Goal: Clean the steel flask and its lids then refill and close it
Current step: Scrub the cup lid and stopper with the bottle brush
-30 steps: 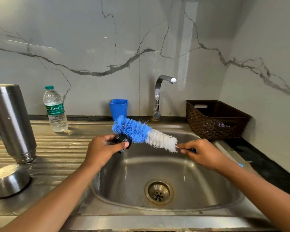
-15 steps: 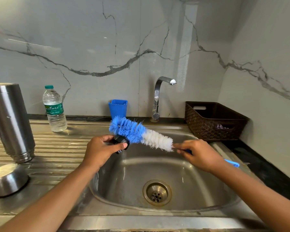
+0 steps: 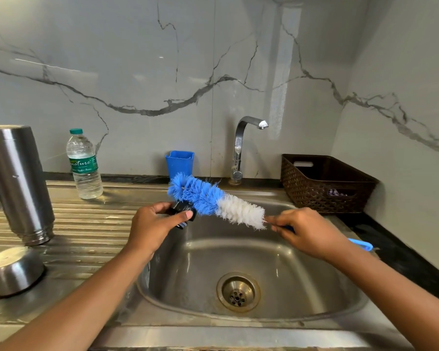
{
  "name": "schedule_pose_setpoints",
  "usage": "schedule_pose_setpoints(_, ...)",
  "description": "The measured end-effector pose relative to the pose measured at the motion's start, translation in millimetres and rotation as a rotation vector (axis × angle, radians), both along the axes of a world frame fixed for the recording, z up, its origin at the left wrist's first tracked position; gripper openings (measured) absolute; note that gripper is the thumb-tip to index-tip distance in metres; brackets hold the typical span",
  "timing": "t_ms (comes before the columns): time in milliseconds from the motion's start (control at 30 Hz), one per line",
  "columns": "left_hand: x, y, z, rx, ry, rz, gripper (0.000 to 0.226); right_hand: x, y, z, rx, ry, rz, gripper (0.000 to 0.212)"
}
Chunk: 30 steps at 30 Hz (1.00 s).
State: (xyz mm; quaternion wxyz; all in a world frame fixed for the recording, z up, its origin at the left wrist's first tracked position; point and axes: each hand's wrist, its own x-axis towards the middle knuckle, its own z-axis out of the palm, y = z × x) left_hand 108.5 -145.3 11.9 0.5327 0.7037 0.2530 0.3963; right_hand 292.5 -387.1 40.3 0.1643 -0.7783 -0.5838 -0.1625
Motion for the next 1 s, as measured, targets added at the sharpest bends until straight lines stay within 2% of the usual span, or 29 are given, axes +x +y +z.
schedule_pose_setpoints(133,-1,6,-1,-0.034,-0.007,-0.015,0.041,-13,10,-13,0.043,0.033,-0.024,0.031)
schedule_pose_setpoints(300,-3,11,-3,-0.093,-0.028,-0.026,0.02,-9,6,-4,0.006,-0.044,-0.058,0.029)
schedule_pose_setpoints(433,5,7,-6,-0.038,0.023,-0.062,0.025,-3,0,-3,0.134,-0.185,-0.228,0.025)
schedule_pose_setpoints(500,4,10,-6,-0.044,0.017,-0.041,0.027,1,-4,-1,0.147,-0.179,-0.285,0.025)
schedule_pose_setpoints(567,1,15,-6,-0.051,0.014,-0.012,0.031,3,-9,2,0.149,-0.079,-0.241,0.025)
schedule_pose_setpoints(633,-2,17,-5,-0.036,0.015,0.011,0.041,2,-10,5,0.188,-0.063,-0.13,0.025)
schedule_pose_setpoints(700,-2,16,-6,-0.023,0.032,0.023,0.046,-2,-6,4,0.125,-0.171,-0.096,0.029)
schedule_pose_setpoints(800,0,13,-7,-0.003,0.058,0.032,0.037,-5,-2,1,0.065,-0.309,-0.104,0.037)
schedule_pose_setpoints(1000,-2,17,-4,-0.039,0.016,0.078,0.032,6,-15,16,0.072,-0.383,-0.032,0.023)
